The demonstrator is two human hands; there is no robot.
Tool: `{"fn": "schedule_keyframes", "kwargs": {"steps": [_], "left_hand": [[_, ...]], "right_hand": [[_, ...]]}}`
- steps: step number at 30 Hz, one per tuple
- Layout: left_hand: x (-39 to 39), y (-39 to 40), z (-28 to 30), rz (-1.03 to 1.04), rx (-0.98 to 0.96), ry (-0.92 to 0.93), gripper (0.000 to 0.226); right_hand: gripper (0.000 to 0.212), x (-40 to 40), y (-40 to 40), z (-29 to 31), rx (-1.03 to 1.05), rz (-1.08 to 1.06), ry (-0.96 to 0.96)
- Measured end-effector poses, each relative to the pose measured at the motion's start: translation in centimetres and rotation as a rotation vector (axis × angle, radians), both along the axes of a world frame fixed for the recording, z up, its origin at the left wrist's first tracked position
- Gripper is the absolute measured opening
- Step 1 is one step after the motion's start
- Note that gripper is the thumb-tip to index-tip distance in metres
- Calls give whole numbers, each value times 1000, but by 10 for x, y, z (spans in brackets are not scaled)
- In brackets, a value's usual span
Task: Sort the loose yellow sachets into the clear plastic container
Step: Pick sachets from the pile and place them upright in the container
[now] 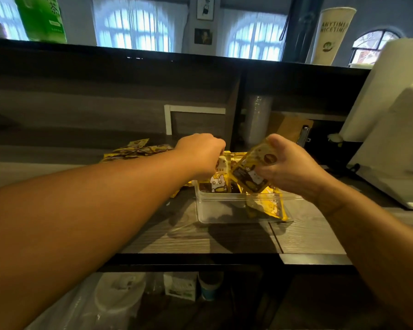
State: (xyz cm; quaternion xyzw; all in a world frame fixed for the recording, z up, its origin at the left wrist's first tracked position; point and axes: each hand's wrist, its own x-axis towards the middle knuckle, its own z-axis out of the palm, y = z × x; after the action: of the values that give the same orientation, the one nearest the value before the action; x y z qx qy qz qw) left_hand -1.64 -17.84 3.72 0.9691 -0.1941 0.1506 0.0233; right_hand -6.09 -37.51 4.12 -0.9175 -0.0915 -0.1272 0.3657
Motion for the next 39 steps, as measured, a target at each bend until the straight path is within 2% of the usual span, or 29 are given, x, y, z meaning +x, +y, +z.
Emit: {"fn": "schedule_keyframes", "kwargs": {"steps": [5, 7, 10, 12, 14, 15, 18, 21, 24, 26, 30, 33, 36, 39], "left_hand": [[12, -1, -2, 4, -48, 38, 60], [13, 1, 0, 0, -175, 77, 71], [5, 4, 7, -96, -482, 130, 93], [-2, 3, 9, -183, -550, 263, 98], [-6, 0, 6, -222, -438, 385, 102], [-5, -3, 3, -210, -337, 382, 105], [1, -12, -8, -89, -56, 199, 113], [5, -18, -16, -24, 72, 90, 105], [7, -20, -19, -3, 105, 75, 102], [6, -20, -18, -10, 112, 75, 100], [6, -18, -20, -18, 128, 46, 93], [7, -19, -20, -18, 131, 54, 92], [8, -19, -19, -10, 137, 51, 91], [9, -19, -20, -16, 137, 52, 90]], "right_hand": [[35, 7, 21, 5, -413, 94, 4], [30, 14, 32, 4, -481, 90, 15], [25, 25, 41, -1, -505, 122, -17], [28, 29, 46, -5, -509, 127, -63], [36, 33, 52, -10, -481, 138, -91], [39, 34, 53, -12, -417, 160, -64], [38, 36, 46, -14, -385, 145, -17], [30, 40, 25, -9, -330, 39, -44], [28, 40, 5, 0, -402, 24, -52], [37, 40, -2, 5, -480, 84, 8], [46, 40, -9, 10, -508, 163, 58], [48, 35, -11, 9, -715, 239, 96], [33, 38, -5, 4, -1047, 277, 42], [30, 41, 3, 6, -1072, 248, 50]]}}
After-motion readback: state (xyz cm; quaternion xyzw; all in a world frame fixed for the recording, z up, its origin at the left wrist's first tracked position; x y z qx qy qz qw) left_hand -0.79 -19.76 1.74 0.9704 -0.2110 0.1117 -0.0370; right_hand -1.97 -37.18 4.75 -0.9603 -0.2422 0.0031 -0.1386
